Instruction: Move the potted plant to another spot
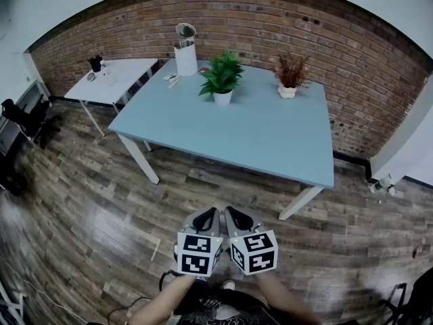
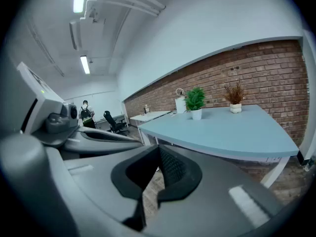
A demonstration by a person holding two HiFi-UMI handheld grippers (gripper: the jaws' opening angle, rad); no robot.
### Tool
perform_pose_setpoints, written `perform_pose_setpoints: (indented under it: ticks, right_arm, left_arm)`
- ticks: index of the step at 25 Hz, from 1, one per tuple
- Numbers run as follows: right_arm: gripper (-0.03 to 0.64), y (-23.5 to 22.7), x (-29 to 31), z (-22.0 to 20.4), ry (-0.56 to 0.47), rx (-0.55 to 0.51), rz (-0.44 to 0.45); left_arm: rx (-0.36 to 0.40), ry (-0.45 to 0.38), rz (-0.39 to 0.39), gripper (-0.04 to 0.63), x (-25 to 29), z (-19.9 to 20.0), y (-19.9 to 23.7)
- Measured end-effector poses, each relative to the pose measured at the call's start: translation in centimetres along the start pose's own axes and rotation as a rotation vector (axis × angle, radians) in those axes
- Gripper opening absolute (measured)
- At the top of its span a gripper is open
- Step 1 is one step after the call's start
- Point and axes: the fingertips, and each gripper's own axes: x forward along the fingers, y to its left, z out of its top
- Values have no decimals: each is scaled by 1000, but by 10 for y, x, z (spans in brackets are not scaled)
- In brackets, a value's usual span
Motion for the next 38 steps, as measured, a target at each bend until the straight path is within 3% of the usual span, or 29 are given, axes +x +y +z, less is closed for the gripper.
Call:
perform_pose_setpoints:
  ticks: [14, 38]
  right_arm:
    - [6, -14, 13, 0, -14, 32, 0]
    - [6, -52, 152, 55, 40, 47, -88]
  left_arm:
    - [-17, 24, -21, -5, 17, 0, 1]
    - [-27, 71, -136, -5, 131, 48, 100]
